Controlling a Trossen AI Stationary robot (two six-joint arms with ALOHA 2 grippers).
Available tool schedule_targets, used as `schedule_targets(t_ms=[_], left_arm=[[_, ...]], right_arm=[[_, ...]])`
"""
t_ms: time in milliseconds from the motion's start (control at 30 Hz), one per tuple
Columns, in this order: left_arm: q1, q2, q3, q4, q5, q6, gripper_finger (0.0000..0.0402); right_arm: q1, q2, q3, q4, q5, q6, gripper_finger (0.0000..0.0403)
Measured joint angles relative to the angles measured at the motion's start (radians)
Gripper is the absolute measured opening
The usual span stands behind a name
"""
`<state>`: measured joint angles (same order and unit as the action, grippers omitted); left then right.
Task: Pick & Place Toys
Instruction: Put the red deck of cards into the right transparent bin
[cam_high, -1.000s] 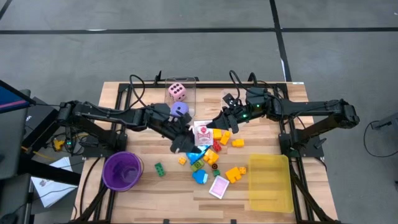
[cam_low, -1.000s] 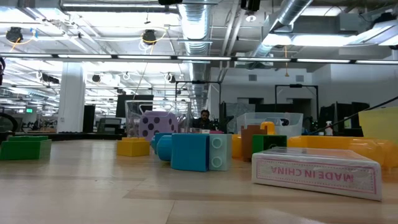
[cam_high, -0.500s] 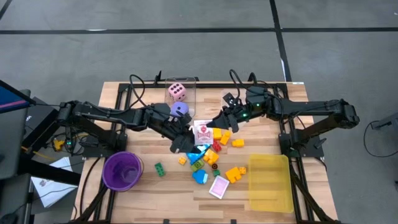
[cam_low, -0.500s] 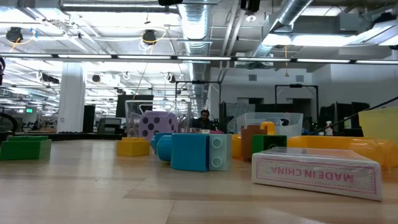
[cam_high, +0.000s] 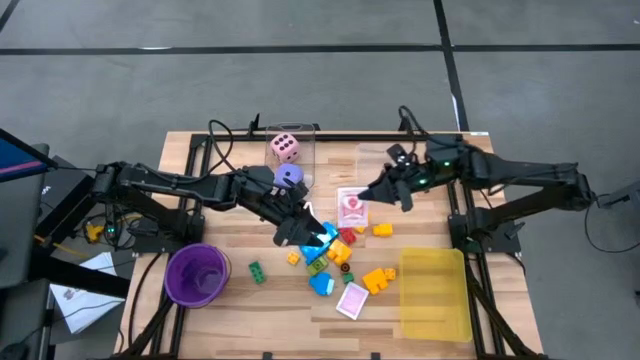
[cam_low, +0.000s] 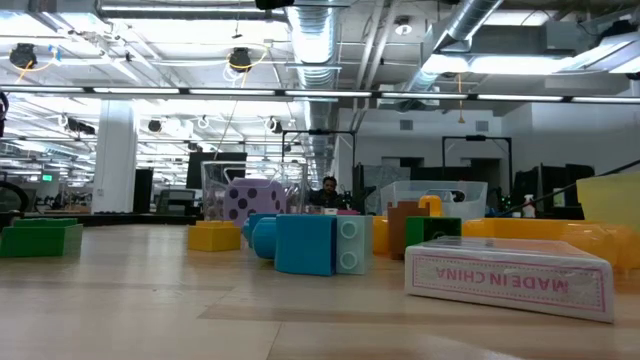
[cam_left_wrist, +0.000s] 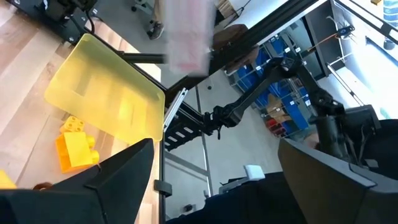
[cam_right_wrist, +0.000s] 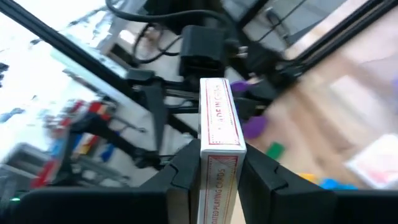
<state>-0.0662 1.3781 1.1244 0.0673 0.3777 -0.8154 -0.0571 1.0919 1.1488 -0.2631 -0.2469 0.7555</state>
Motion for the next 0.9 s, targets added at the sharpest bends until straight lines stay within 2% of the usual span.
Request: schedule_targets(t_ms=[200, 433, 600, 900], left_arm=[[0.000, 0.000, 0.000, 0.000, -0.004, 0.014, 0.0338], [0.000, 0.000, 0.000, 0.000, -0.029, 0.055, 0.0336], [0.000, 0.000, 0.000, 0.006, -0.047, 0.078, 0.0337], [0.000, 0.000, 0.000, 0.008, -0.064, 0.078, 0.0334]], right_arm=[[0.049, -0.082, 0.000, -0.098, 0.159, -0.207, 0.0072], [0.114, -0.144, 0.000, -0.130, 0.324, -0.316, 0.0072], [0.145, -0.161, 0.000, -0.130, 0.361, -0.370, 0.0072], [0.155, -0.156, 0.000, -0.159, 0.386, -0.373, 0.0072]])
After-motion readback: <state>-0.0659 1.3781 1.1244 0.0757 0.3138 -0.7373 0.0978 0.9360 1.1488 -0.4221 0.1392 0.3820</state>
